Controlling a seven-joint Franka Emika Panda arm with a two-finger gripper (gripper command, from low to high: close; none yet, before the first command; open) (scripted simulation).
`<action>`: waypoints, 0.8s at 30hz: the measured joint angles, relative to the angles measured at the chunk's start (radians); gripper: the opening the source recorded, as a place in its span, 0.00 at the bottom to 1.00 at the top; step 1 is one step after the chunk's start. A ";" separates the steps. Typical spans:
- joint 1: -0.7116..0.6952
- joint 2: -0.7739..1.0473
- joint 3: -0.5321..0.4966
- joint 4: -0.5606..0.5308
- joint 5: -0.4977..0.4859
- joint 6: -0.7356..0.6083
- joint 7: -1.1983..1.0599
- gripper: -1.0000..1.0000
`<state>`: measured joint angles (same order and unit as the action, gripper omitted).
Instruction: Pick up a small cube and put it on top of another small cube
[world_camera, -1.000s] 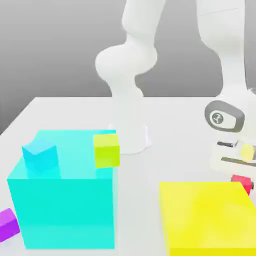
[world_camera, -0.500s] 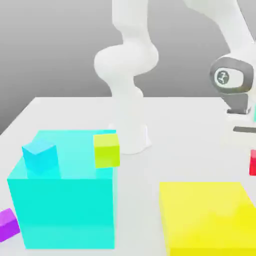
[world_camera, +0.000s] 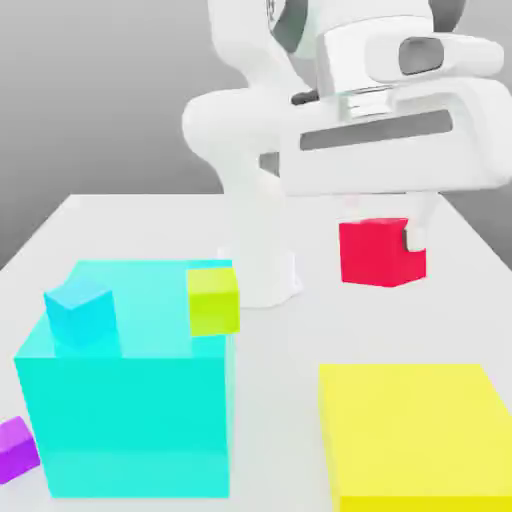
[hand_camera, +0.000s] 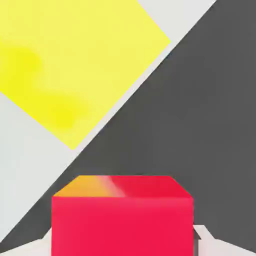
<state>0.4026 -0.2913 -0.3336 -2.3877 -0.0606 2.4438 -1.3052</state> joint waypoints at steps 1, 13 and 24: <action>-0.019 0.001 -0.027 0.006 0.003 -0.005 -0.011 0.00; -0.265 0.287 -0.325 0.079 0.230 0.007 -0.240 0.00; -0.458 0.717 -0.202 0.092 0.502 0.182 -0.407 1.00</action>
<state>-0.0553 0.4260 -0.5352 -2.2959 0.4418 2.6262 -1.7121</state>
